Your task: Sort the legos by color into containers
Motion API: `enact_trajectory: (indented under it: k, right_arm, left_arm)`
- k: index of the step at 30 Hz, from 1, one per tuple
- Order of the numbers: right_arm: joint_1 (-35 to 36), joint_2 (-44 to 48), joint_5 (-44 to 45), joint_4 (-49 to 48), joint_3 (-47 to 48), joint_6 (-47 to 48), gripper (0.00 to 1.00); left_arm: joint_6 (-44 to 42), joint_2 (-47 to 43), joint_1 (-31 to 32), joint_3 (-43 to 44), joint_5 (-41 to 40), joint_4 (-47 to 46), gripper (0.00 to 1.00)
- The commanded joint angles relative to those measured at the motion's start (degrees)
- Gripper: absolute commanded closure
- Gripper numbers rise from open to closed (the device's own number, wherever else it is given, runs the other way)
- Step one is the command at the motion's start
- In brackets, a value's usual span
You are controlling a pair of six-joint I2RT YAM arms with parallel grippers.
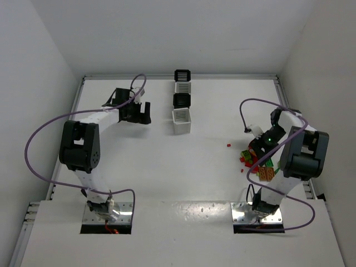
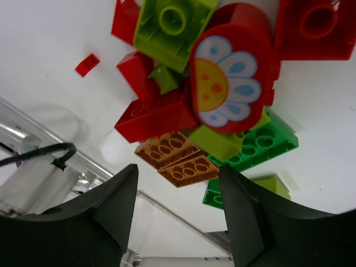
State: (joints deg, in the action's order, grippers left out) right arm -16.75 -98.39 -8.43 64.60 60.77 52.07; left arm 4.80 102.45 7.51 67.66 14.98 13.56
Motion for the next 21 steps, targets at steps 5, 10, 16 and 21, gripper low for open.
enact_trajectory:
  k: [5, 10, 16, 21]
  right_arm:
    - [-0.2, -1.5, -0.3, -5.6, 0.8, -6.9, 0.44]
    - [-1.4, -1.5, 3.4, -10.0, -0.4, -9.4, 0.46]
    - [-3.1, -0.9, 7.3, -10.7, -1.0, -7.8, 0.46]
    - [-4.3, -2.0, 8.4, -11.8, -1.5, -6.2, 0.42]
  left_arm:
    - [0.9, 2.0, 0.4, 3.2, -0.7, -0.4, 0.00]
    - [0.9, 2.5, 0.4, 4.2, -0.7, 0.2, 0.00]
    - [0.9, 3.1, 0.4, 4.2, -0.7, 0.2, 0.00]
    - [0.9, 3.1, 0.4, 4.8, -0.7, 0.2, 0.00]
